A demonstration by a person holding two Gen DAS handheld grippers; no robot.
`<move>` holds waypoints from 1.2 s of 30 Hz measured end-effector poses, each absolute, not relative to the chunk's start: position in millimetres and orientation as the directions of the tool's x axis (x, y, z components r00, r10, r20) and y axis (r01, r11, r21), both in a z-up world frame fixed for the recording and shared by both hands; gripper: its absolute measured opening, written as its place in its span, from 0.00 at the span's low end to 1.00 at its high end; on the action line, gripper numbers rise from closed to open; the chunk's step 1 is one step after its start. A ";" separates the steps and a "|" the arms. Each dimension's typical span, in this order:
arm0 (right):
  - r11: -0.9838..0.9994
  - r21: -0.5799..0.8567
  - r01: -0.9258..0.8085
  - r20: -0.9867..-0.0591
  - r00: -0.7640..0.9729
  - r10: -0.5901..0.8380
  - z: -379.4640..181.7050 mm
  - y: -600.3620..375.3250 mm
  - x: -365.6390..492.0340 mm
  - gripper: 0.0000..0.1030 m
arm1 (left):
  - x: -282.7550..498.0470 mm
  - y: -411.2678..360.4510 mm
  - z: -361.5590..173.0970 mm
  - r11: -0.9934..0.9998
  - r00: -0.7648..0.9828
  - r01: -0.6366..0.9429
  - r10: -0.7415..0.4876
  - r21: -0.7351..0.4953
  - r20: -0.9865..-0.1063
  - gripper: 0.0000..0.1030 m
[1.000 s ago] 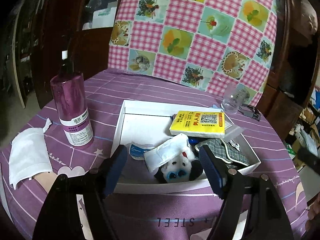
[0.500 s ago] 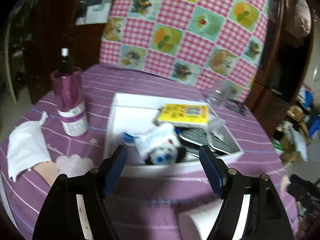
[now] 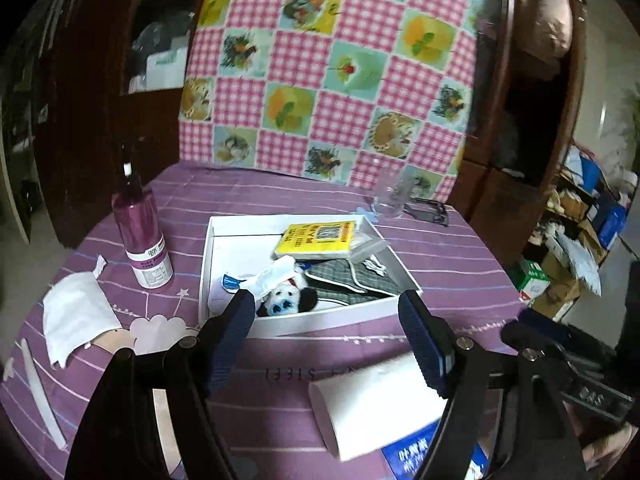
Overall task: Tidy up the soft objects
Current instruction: 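Move the right gripper from the box to the blue eye-mask packet, then grasp the blue eye-mask packet with the right gripper and lift it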
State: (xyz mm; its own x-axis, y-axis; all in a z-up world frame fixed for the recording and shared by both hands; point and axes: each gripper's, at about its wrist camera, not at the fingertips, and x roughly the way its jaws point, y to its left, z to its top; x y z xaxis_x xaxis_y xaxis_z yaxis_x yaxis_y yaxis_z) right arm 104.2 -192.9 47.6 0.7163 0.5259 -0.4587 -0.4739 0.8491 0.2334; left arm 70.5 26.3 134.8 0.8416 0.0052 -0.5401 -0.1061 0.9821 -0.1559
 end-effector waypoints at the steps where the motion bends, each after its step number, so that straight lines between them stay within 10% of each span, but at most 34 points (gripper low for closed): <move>1: 0.847 0.230 -0.479 -0.459 0.714 0.529 48.0 -192.7 101.7 0.63 | 65.9 22.9 136.0 0.985 0.843 -0.096 0.005 -0.142 -0.537 0.73; 24: 0.894 0.088 -0.438 -0.773 0.537 0.339 -44.2 -192.5 72.8 0.64 | 11.4 -1.4 61.3 0.998 0.749 -0.043 0.005 -0.041 -0.662 0.75; 36: 0.886 0.006 -0.463 -0.779 0.553 0.295 -52.5 -165.6 61.5 0.97 | 15.9 17.7 33.5 0.990 0.670 -0.129 0.050 -0.050 -0.741 0.75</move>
State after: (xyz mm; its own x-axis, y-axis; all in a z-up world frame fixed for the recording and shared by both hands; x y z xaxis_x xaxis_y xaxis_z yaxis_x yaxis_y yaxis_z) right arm 61.5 -165.6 -52.5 0.5532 0.2945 -0.7793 -0.4631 0.8863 0.0063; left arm 15.9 17.7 33.5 0.6699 0.0496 -0.7408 -0.1290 0.9904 -0.0504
